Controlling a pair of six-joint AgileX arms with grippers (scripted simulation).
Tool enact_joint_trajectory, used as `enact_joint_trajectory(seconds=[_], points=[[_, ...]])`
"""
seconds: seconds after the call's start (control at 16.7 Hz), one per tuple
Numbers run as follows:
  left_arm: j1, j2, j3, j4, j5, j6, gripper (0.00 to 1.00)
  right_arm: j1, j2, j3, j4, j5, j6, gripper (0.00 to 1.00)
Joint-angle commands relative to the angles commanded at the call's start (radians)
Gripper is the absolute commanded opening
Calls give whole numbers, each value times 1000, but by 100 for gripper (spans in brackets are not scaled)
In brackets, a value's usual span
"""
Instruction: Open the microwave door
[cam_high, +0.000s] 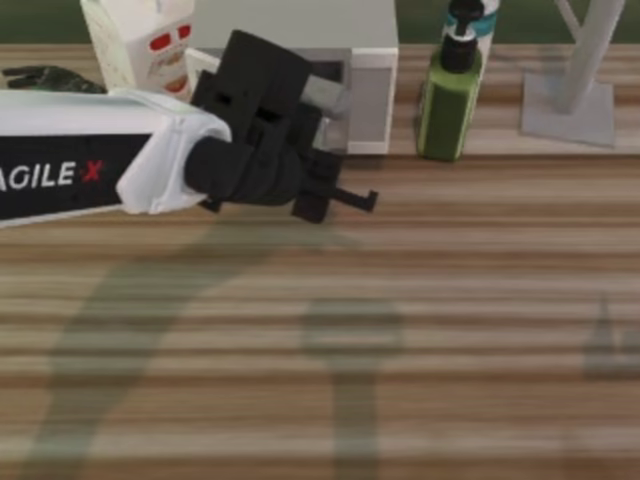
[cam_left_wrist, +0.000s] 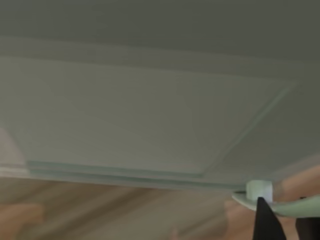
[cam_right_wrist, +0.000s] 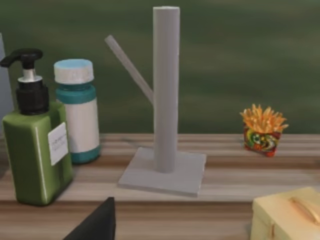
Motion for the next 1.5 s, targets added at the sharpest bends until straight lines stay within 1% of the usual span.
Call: enact_joint_trajectory(seconds=[0.3,1.5], points=[[20,-19,-24,8,20,39,0,0,0,0,0,0,0,100],[20,-19,-24,8,21,39,0,0,0,0,0,0,0,100]])
